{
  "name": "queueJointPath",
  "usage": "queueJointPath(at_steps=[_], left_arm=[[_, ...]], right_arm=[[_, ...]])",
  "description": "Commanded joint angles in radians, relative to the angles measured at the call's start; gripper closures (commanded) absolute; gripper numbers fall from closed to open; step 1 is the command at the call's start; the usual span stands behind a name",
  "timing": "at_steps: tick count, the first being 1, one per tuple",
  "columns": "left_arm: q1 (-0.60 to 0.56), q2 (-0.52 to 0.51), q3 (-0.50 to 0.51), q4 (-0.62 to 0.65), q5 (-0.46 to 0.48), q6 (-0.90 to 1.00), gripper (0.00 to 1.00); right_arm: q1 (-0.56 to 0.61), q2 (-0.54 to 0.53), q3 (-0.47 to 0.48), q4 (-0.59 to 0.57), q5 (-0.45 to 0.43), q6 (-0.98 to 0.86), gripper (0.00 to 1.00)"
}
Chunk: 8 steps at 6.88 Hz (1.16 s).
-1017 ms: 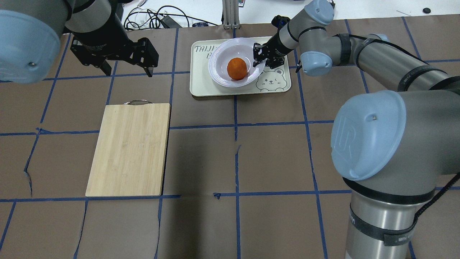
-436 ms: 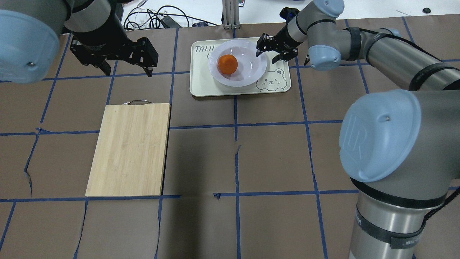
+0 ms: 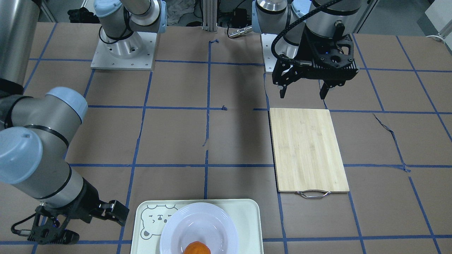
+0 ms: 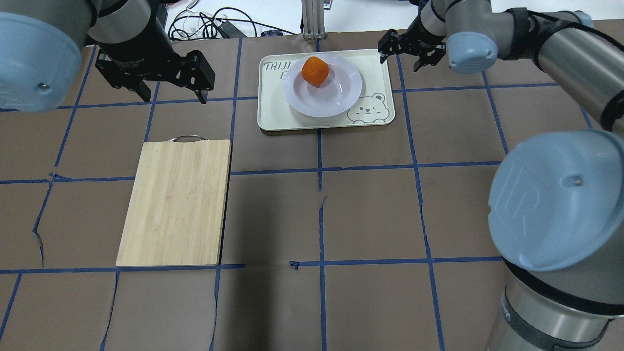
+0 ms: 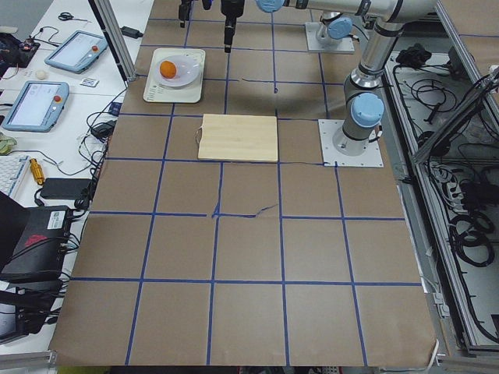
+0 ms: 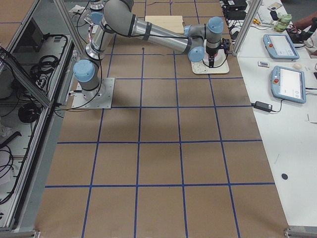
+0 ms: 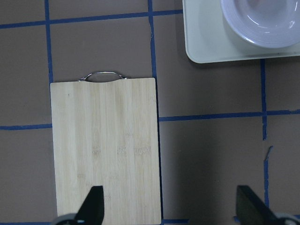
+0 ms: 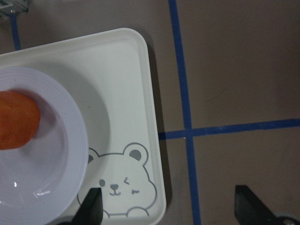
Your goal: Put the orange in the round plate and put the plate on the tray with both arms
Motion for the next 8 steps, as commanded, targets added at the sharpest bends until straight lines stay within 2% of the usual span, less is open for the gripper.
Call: queueJointPath(at_steps=[1, 2, 4, 5, 8], left_arm=[[0.0, 0.0, 0.0, 0.0, 0.0, 0.0, 0.0], [0.0, 0.0, 0.0, 0.0, 0.0, 0.0, 0.0], [0.0, 0.0, 0.0, 0.0, 0.0, 0.0, 0.0], [0.0, 0.0, 0.0, 0.0, 0.0, 0.0, 0.0], [0.0, 0.0, 0.0, 0.0, 0.0, 0.0, 0.0]], right_arm=[[0.054, -0.225, 0.004, 0.277, -0.166, -0.036, 0.0], [0.107, -0.316, 0.018, 0.389, -0.195, -0.033, 0.0], [0.132, -0.445, 0.109, 0.42, -0.184, -0.071, 0.0], [0.123, -0.459, 0.111, 0.409, -0.177, -0.153, 0.0], [0.117, -0.475, 0.123, 0.386, -0.162, -0.136, 0.0]])
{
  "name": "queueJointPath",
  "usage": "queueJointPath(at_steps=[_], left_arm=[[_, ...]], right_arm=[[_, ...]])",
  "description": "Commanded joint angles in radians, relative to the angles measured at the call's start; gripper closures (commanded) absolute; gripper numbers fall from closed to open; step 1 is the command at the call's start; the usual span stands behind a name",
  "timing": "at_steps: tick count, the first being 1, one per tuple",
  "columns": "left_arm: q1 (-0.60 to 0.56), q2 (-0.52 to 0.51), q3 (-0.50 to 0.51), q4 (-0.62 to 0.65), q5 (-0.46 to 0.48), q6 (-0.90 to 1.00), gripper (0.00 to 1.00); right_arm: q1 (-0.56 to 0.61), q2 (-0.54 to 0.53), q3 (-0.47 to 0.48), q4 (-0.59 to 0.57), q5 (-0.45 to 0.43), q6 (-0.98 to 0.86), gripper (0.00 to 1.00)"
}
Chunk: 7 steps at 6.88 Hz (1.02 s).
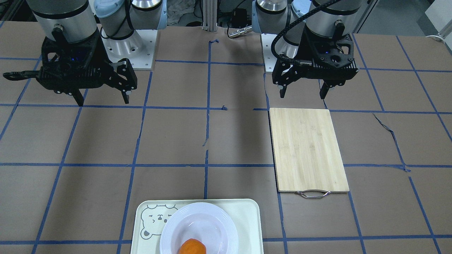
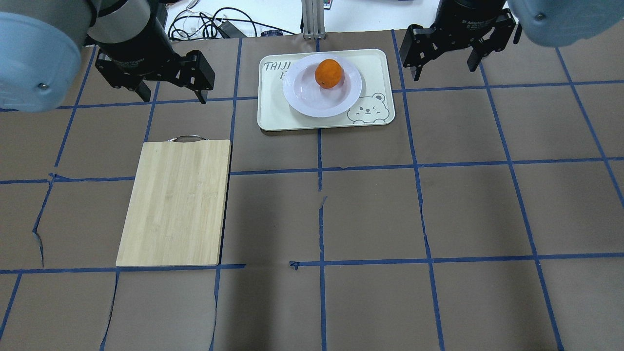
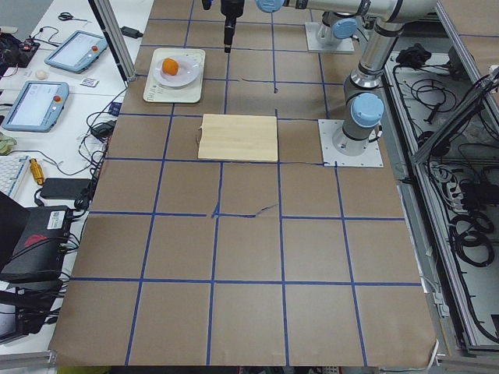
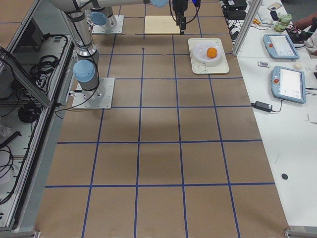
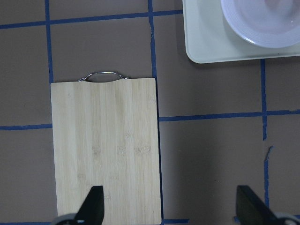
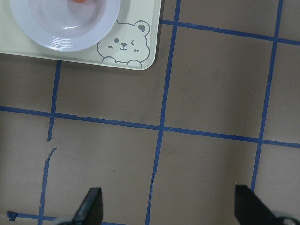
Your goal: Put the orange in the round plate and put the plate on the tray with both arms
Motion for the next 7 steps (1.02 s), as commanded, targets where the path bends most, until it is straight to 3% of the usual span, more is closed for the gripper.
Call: queueJointPath(at_steps=[1, 3, 7], left_arm=[[-0.001, 0.0, 0.0, 0.0, -0.001, 0.0, 0.0], [-0.001, 0.0, 0.0, 0.0, -0.001, 0.0, 0.0], [-0.001, -0.003, 0.005, 0.0, -0.001, 0.0, 0.0]], right_arm=[[-0.002, -0.012, 0.003, -0.007, 0.028, 0.031, 0.0], [-0.002, -0.011, 0.006, 0.007, 0.08, 0.044, 0.0], [-0.025, -0.025, 0.004, 0.033, 0.078, 0.101, 0.0]])
